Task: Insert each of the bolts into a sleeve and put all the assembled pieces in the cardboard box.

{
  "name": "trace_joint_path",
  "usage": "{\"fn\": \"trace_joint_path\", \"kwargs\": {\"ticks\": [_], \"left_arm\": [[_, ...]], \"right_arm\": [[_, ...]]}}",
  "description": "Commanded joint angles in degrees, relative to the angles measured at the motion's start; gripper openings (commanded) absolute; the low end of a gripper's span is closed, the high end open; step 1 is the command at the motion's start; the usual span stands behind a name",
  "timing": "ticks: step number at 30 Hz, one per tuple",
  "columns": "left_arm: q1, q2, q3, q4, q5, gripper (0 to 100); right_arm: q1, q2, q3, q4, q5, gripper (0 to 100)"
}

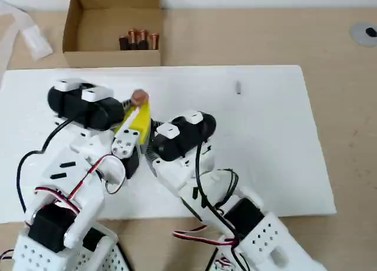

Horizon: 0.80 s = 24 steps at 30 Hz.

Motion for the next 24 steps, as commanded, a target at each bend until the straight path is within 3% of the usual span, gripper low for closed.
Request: {"fn": "trace_joint_path", "kwargs": {"ticks": [1, 9, 14, 19, 24], "left_arm": [[0.79, 0.13, -0.35, 2.55, -0.26, 3], [-2.02, 0.13, -0.88, 6.15, 8.62, 16], [-3.52, 0.22, -7.38, 14.15, 10.9, 19], [-3.69, 0.22, -17.41, 24.44, 10.55, 19], [-8.0, 0.04, -21.01, 28.4, 10.37, 13]], "right_arm": [[-0.31, -0.22, -0.57, -1.58, -0.44, 0.9], [-0.31, -0.22, -0.57, -1.32, -0.44, 0.9], [0.66, 0.4, -1.54, -1.23, -0.53, 0.9], [4.0, 4.44, -7.78, 1.05, -0.53, 0.9], [9.45, 23.08, -24.22, 2.37, -0.18, 0.9]]}}
